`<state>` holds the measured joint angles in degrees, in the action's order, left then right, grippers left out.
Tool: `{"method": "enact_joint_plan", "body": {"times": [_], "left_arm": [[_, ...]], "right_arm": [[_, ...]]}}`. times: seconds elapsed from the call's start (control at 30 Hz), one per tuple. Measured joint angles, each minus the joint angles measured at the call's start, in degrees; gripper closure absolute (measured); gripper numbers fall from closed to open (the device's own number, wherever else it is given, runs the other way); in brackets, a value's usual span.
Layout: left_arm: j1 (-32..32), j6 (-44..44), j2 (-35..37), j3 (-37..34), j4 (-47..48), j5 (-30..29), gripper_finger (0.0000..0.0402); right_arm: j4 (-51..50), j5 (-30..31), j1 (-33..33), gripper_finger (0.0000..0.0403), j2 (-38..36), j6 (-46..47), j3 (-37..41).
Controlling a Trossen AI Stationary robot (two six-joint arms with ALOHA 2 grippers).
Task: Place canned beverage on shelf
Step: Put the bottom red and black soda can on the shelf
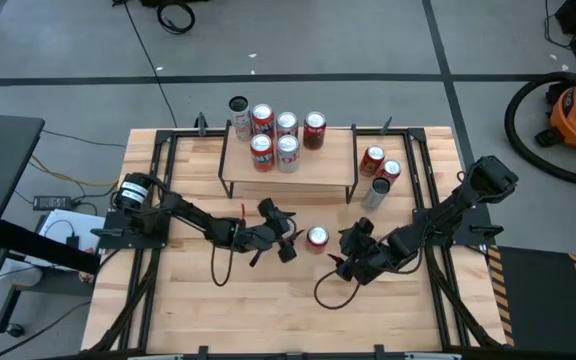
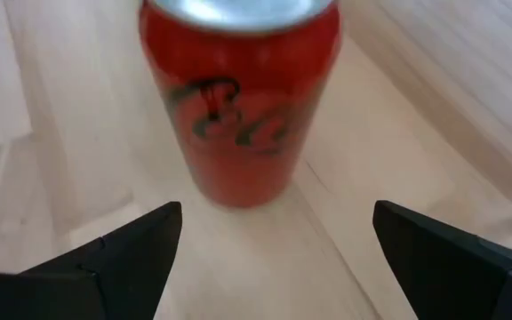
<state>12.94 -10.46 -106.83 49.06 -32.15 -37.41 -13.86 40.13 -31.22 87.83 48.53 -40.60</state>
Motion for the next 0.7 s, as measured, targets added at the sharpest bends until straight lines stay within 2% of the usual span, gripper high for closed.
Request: {"method": "enact_joint_plan", "body": {"times": [0.2,0.27,0.33,0.4,0.47,0.57,0.7], "left_arm": [[0.47,-1.16,4.31,0.07,12.77,1.37,0.0127],[0.44,-1.40,5.97,0.07,16.23,6.02,0.0127],[0.39,-1.93,7.03,0.11,17.50,13.44,0.0127],[0.47,-3.14,7.22,0.09,17.01,21.31,0.0127],[0.55,-4.64,7.17,0.09,16.18,25.81,0.0127],[0.65,-5.41,5.94,0.09,12.87,25.79,0.0127],[1.37,-7.26,3.50,0.09,7.98,17.47,0.0127]], "right_arm": [[-4.62,1.22,-0.61,0.0021,0.00,3.49,0.00],[-4.85,1.95,-0.37,0.0021,0.00,3.69,0.00],[-4.65,1.50,-0.09,0.0021,0.00,2.87,0.00],[-4.28,0.32,0.25,0.0021,0.00,2.10,0.00],[-3.99,-0.25,0.66,0.0021,0.00,1.80,0.00],[-3.72,0.23,1.49,0.0021,0.13,1.08,0.00],[-1.37,2.98,2.78,0.0021,0.13,-0.22,1.54]]}}
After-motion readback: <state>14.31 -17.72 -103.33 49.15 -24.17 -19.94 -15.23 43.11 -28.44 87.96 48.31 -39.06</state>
